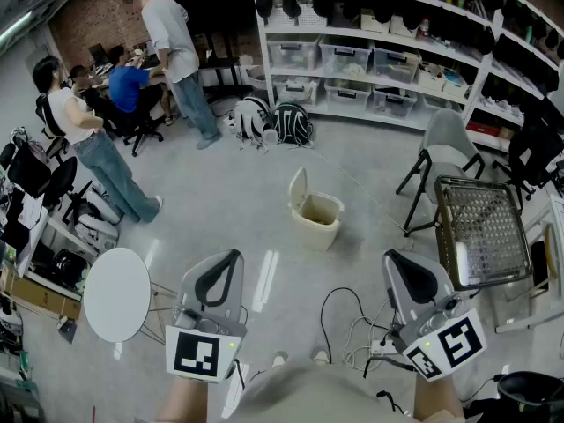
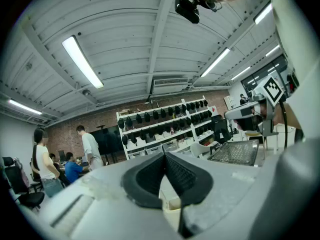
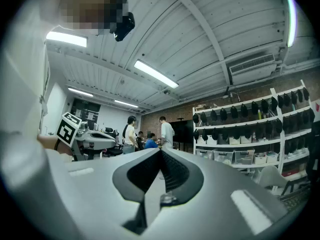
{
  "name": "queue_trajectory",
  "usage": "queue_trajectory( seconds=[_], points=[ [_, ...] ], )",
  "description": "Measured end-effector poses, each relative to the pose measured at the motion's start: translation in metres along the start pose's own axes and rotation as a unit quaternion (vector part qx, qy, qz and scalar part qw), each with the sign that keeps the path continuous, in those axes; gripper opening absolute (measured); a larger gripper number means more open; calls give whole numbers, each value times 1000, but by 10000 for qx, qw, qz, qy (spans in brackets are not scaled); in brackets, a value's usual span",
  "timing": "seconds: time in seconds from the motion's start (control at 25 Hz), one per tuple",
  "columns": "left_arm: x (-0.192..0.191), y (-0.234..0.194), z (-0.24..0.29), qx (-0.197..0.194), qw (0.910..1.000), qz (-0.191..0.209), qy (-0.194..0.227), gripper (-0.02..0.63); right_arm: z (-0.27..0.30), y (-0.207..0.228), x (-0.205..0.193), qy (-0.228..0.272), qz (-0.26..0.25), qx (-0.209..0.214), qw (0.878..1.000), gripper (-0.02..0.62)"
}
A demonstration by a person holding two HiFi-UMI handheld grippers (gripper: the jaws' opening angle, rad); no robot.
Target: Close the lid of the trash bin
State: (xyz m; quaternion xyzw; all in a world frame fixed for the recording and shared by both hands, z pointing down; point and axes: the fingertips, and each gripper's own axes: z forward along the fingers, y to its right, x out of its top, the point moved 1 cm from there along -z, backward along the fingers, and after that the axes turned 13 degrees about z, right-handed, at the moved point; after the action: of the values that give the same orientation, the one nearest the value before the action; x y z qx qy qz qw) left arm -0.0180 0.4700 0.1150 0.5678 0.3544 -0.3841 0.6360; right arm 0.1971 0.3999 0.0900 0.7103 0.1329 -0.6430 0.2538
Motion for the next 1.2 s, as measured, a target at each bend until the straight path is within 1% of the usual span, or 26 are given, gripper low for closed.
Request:
queue_trajectory(
  seconds=[0.16, 0.36, 0.6, 0.72, 0.96, 1.2],
  points=[
    [9, 21, 12, 22, 10000, 45, -47, 3, -11, 22, 3, 49, 148, 144, 9998, 3],
    [15, 44, 23, -5, 10000, 46, -52, 3, -25, 44, -2, 45, 263, 162, 9995, 3],
    [21, 73, 32, -157, 9995, 247, -112, 3, -40, 60, -8, -23, 269, 233, 9994, 3],
    [25, 83, 41, -183, 9996, 171, -96, 3, -43, 72, -10, -54, 310, 183, 9993, 3],
    [18, 88, 54, -258, 9994, 197, -104, 3, -35, 83, -23, -135, 341, 119, 9993, 3],
    [-2, 83, 78, -345, 9993, 82, -115, 3, -15, 92, -43, -352, 416, 59, 9985, 3]
  ],
)
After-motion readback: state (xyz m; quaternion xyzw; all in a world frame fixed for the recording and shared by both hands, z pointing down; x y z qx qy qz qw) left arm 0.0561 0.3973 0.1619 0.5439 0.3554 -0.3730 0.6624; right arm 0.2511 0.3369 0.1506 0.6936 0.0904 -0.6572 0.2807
